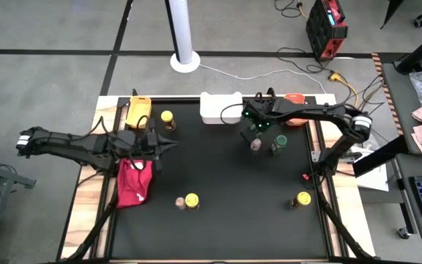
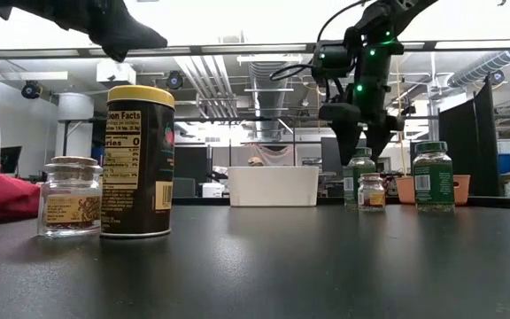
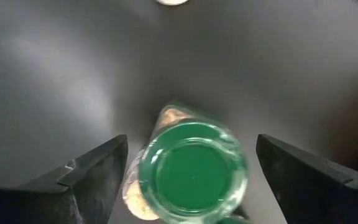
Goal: Sort spices by type
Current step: Put the left green spice bottle into the white bin
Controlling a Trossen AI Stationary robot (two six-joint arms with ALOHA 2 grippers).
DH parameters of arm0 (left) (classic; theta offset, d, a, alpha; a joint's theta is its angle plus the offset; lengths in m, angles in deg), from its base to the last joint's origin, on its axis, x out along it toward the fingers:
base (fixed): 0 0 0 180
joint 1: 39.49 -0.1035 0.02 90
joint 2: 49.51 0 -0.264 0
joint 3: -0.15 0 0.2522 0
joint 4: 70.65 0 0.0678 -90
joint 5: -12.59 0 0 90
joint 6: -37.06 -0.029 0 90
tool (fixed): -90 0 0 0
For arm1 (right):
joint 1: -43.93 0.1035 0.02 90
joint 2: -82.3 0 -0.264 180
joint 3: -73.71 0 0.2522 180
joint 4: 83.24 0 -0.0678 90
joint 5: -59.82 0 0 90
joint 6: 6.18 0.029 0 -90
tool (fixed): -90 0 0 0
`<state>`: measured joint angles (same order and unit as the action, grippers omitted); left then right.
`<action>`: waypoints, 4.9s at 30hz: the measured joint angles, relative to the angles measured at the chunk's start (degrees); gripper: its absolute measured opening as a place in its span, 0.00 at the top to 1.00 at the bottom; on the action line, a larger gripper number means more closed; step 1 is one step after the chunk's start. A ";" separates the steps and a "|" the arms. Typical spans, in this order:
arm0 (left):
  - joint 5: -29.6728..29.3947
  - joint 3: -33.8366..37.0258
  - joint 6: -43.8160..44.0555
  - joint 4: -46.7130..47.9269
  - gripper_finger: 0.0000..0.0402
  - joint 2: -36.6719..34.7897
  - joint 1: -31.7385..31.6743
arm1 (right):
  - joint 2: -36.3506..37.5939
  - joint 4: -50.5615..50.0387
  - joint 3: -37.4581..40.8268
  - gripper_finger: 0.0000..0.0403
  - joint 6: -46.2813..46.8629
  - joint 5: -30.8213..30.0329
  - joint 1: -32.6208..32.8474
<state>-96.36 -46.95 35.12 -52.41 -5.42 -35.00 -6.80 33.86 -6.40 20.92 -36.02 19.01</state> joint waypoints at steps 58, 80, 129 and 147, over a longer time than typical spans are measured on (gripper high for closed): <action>-8.87 -0.71 -3.57 3.16 1.00 2.66 2.99 | -22.85 -23.88 -57.08 0.52 6.21 -0.09 -3.65; -9.01 3.98 -3.28 5.57 1.00 -17.52 3.08 | -35.21 -25.46 -64.58 0.52 6.77 1.37 -10.99; -8.94 9.10 -1.56 4.23 1.00 -32.62 3.08 | -35.32 -14.72 -53.05 0.52 6.68 0.19 -12.39; -8.96 9.10 -1.59 4.55 1.00 -32.62 3.08 | -35.32 -12.67 -51.56 0.47 5.84 -0.35 -13.35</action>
<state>-105.31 -37.84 33.53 -47.86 -38.04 -31.92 -42.12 21.19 -57.96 26.76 -36.37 5.65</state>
